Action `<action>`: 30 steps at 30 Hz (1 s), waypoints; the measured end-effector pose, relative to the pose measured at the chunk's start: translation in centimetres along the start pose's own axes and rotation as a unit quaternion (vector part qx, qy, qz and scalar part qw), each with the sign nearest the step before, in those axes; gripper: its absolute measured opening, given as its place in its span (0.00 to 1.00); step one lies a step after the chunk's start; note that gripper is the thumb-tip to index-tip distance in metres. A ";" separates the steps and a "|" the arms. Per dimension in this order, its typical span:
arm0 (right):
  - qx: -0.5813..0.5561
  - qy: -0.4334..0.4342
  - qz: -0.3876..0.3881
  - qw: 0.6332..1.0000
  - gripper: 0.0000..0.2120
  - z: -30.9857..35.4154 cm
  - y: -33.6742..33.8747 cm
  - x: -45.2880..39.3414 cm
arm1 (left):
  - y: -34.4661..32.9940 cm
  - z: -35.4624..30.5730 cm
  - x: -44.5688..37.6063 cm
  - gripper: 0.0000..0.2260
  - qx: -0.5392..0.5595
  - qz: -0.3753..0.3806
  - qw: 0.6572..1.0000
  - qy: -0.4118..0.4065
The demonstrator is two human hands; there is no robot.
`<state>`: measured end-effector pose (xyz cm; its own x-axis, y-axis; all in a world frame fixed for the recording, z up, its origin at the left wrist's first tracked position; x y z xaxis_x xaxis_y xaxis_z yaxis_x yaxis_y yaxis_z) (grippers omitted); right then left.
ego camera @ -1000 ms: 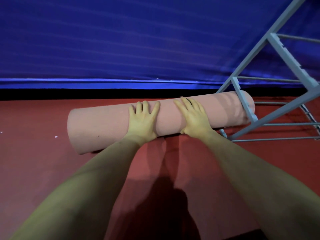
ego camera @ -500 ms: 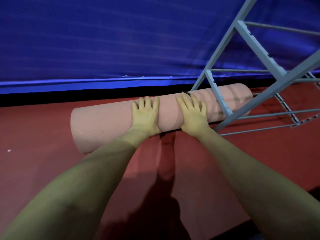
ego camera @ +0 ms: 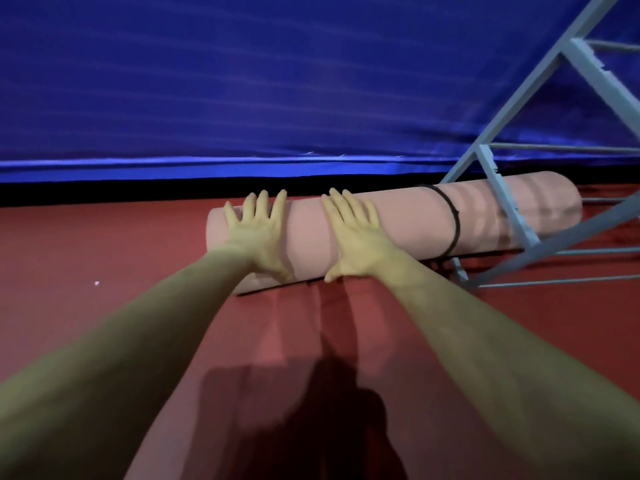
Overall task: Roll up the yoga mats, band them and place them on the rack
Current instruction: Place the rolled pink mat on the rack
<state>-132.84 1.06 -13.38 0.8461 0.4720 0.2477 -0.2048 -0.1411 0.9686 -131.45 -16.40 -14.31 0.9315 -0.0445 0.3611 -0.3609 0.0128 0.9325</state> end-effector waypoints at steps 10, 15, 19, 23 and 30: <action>0.104 0.019 0.005 0.994 0.64 6.5 -0.1 -3.4 | -1.4 2.8 1.1 0.63 -0.066 0.007 0.998 0.012; 0.091 0.040 -0.044 0.994 0.57 5.6 0.8 -3.1 | -0.4 3.1 1.4 0.56 -0.068 -0.089 0.993 -0.034; 0.074 0.025 -0.084 0.993 0.53 3.7 2.3 -2.2 | 1.5 2.5 1.1 0.53 -0.085 -0.187 0.976 -0.071; 0.073 -0.010 -0.098 0.992 0.50 0.8 3.6 -0.4 | 3.3 -0.8 0.8 0.48 -0.089 -0.244 0.961 -0.096; 0.049 -0.098 -0.099 0.989 0.50 -6.4 3.5 3.9 | 5.1 -9.4 0.2 0.41 -0.077 -0.313 0.938 -0.129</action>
<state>-133.40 7.97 -8.88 0.9461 0.3218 0.0358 0.0139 -0.1507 0.9885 -132.67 -6.91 -9.41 0.9090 -0.3316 -0.2527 0.2830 0.0456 0.9580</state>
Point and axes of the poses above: each hand's wrist, its own x-axis away from the middle knuckle, its own y-axis out of the back of the hand, z = x × y, the point moved 2 cm from there along -x, towards the middle knuckle, and after that the axes turned 1 degree about y, right-handed, at the moved point
